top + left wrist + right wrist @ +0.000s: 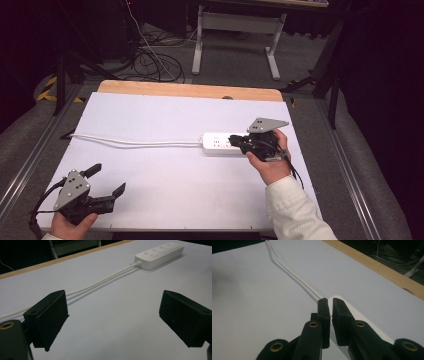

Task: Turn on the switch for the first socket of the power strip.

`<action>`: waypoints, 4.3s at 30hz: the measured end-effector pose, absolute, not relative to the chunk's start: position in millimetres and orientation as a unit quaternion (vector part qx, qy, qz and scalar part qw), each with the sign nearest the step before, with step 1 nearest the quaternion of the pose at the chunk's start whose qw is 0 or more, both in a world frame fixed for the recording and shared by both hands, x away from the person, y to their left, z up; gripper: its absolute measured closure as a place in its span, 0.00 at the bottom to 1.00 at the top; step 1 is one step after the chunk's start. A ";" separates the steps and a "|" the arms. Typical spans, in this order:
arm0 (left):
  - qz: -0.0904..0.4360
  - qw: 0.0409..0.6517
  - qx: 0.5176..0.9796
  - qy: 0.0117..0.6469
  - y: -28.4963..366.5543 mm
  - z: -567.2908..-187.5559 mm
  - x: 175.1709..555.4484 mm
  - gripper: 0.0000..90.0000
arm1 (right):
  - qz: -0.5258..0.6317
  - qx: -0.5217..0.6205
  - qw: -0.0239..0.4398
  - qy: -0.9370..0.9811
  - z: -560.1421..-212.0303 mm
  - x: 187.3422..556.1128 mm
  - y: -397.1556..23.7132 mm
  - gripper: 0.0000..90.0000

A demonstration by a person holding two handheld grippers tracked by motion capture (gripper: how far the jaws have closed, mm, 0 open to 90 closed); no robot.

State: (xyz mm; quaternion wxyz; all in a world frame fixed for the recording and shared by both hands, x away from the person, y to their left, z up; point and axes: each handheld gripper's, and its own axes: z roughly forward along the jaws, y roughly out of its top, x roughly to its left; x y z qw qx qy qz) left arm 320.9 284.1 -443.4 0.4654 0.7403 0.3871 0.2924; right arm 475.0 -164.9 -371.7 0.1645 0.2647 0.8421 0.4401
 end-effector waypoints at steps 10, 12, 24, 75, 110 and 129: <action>0.294 0.465 0.741 0.386 284.6 -443.4 320.6 0.10 | 0.438 0.280 0.162 0.839 -382.1 502.8 -146.4 1.00; 0.292 0.465 0.740 0.388 284.5 -443.5 320.6 0.10 | 0.441 0.285 0.163 0.835 -384.4 508.1 -143.1 1.00; 0.294 0.467 0.740 0.385 285.0 -443.2 320.6 0.10 | 0.434 0.309 0.173 0.828 -405.0 541.3 -132.0 1.00; 0.291 0.463 0.744 0.384 284.6 -444.2 321.3 0.12 | 0.358 0.335 0.141 0.860 -452.1 569.3 -115.9 1.00; 0.285 0.464 0.746 0.384 283.3 -444.6 322.3 0.12 | 0.329 0.345 0.159 0.865 -453.0 566.6 -107.0 1.00; 0.287 0.465 0.743 0.386 282.9 -444.3 324.6 0.12 | 0.395 0.324 0.179 0.840 -420.7 550.1 -117.9 1.00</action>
